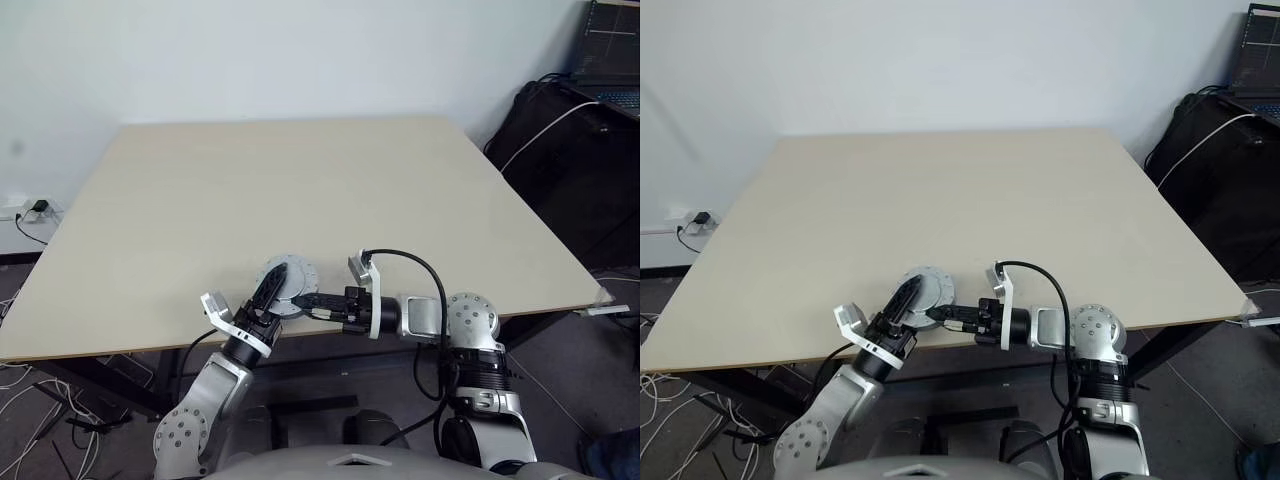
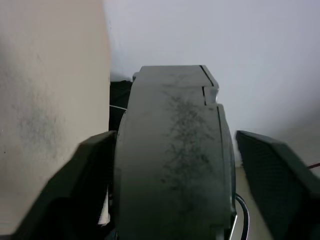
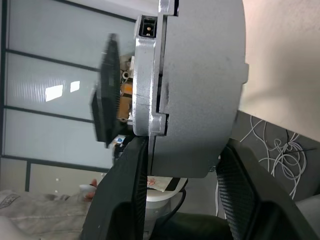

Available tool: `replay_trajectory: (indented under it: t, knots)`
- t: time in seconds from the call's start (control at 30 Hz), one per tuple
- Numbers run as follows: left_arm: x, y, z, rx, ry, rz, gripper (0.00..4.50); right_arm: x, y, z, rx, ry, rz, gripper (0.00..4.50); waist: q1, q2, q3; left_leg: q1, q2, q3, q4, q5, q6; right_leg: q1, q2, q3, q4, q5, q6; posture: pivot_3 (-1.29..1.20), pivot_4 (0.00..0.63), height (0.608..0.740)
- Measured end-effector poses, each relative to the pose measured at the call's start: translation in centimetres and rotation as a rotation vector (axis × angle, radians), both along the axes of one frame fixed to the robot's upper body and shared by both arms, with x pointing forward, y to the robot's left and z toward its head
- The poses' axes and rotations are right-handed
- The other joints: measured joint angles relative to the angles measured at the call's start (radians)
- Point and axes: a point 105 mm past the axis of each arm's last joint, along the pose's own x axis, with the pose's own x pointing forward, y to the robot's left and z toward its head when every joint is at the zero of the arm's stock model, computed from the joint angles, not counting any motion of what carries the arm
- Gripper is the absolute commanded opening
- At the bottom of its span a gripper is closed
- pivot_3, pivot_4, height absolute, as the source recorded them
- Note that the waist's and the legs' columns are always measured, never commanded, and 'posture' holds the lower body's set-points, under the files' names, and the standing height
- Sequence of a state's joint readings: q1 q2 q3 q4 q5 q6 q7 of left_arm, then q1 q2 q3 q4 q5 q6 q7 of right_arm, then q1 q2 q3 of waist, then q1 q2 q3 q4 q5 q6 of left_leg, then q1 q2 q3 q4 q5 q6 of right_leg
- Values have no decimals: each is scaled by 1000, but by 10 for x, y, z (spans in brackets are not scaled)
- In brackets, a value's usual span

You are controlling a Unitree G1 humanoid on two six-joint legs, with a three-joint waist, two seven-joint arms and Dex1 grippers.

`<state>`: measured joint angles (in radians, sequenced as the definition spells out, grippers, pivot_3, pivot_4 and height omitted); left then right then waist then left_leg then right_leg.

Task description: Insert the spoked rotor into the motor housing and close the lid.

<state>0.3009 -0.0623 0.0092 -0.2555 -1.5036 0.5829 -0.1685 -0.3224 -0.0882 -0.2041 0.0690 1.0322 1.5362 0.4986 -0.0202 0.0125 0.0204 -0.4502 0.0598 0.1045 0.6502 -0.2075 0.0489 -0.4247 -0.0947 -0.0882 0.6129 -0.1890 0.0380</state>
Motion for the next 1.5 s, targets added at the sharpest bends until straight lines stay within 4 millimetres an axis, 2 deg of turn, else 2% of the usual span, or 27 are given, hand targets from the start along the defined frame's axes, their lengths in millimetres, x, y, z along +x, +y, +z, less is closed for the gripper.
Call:
replay_trajectory:
  t: [0.07,0.1,0.3,0.4,0.57,0.6,0.83,1.0,1.17,1.37,1.5]
  knots:
    - [0,0,-1,0,3,2,2256,0,0,1,5,-6,-1,1651,0,0,0,0,0,0,0,0,0,0,0,0,0,0,0,0,0,740]
    - [0,1,-1,-1,1,4,2081,0,0,1,5,-10,-4,1651,0,0,0,0,0,0,0,0,0,0,0,0,0,0,0,0,0,740]
    - [0,1,0,3,-8,9,2099,-1,1,2,9,-60,-18,1651,0,0,0,0,0,0,0,0,0,0,0,0,0,0,0,0,0,740]
    - [1,3,-2,12,1,20,2099,1,2,1,-15,-96,-30,2629,0,0,0,0,0,0,0,0,0,0,0,0,0,0,0,0,0,740]
    - [2,6,-10,52,35,40,2099,11,-8,4,-64,-188,-111,4295,4,0,0,0,0,0,0,0,0,0,0,0,0,0,0,0,0,740]
    - [2,7,-11,60,40,47,2099,11,-10,4,-75,-200,-123,4500,5,0,0,0,0,0,0,0,0,0,0,0,0,0,0,0,0,740]
    - [13,24,-18,160,73,140,2099,19,-27,-5,-176,-305,-284,4500,9,0,0,0,0,0,0,0,0,0,0,0,0,0,0,0,0,740]
    - [35,39,-23,225,106,217,2099,21,-33,-13,-308,-503,-393,4500,9,-1,0,0,-1,0,0,0,0,0,0,0,0,0,0,0,0,740]
    - [55,56,-29,257,150,297,2099,19,-34,-27,-517,-758,-369,4500,9,-3,0,0,-6,0,1,0,0,1,0,0,0,0,0,0,0,740]
    - [78,72,-38,272,209,365,2099,40,-46,-29,-750,-1043,-516,4500,10,-7,1,0,-6,-1,2,0,0,3,0,-1,0,1,2,0,0,740]
    - [96,82,-36,278,219,416,2099,45,-52,-33,-847,-1147,-573,4500,11,-11,2,1,-7,-1,3,0,0,4,0,-1,-1,1,2,0,0,740]
